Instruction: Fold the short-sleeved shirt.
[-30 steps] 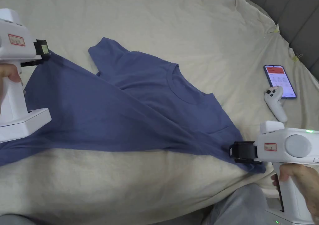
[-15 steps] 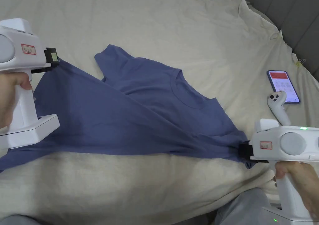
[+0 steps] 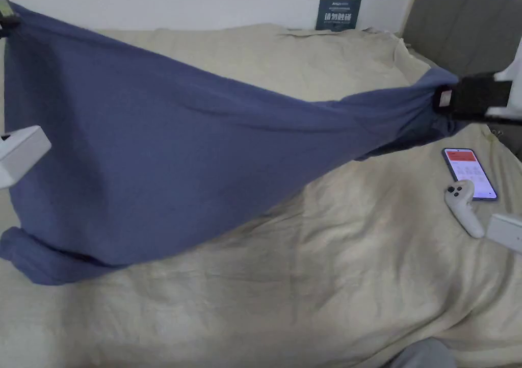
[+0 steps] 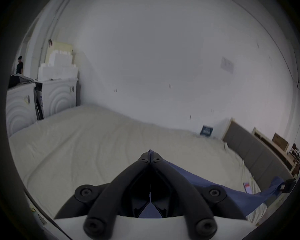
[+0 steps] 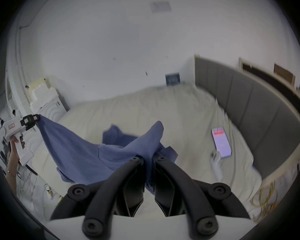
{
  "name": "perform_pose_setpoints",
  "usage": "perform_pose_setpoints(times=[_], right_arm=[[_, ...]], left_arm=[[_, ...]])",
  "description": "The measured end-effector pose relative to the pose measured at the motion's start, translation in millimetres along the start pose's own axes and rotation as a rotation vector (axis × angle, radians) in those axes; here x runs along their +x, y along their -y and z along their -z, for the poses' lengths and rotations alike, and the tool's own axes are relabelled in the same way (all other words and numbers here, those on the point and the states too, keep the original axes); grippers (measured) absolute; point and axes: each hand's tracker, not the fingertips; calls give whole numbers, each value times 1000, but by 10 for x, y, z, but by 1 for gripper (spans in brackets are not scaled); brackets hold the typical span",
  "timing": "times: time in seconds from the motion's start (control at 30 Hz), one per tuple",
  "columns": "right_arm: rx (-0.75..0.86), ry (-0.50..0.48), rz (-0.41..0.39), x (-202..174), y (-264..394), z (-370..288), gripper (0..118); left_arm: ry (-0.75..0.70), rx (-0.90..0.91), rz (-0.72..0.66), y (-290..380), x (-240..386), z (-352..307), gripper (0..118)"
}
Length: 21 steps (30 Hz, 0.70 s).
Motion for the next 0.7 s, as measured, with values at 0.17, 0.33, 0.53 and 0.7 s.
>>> perform_pose_setpoints(times=[0.17, 0.33, 0.53, 0.7], right_arm=[[150, -36, -66, -282, -751, -374, 7], [291, -9, -126, -540, -1357, -680, 7], [334, 3, -151, -676, -1995, -818, 7], [366, 54, -149, -738, -2402, -664, 7]], left_arm=[[-23, 147, -28, -576, -68, -419, 0], [-29, 260, 7, -1099, -22, -780, 0], [-105, 337, 121, -1601, 244, -964, 0], [-154, 325, 192, -1731, 570, -778, 0]])
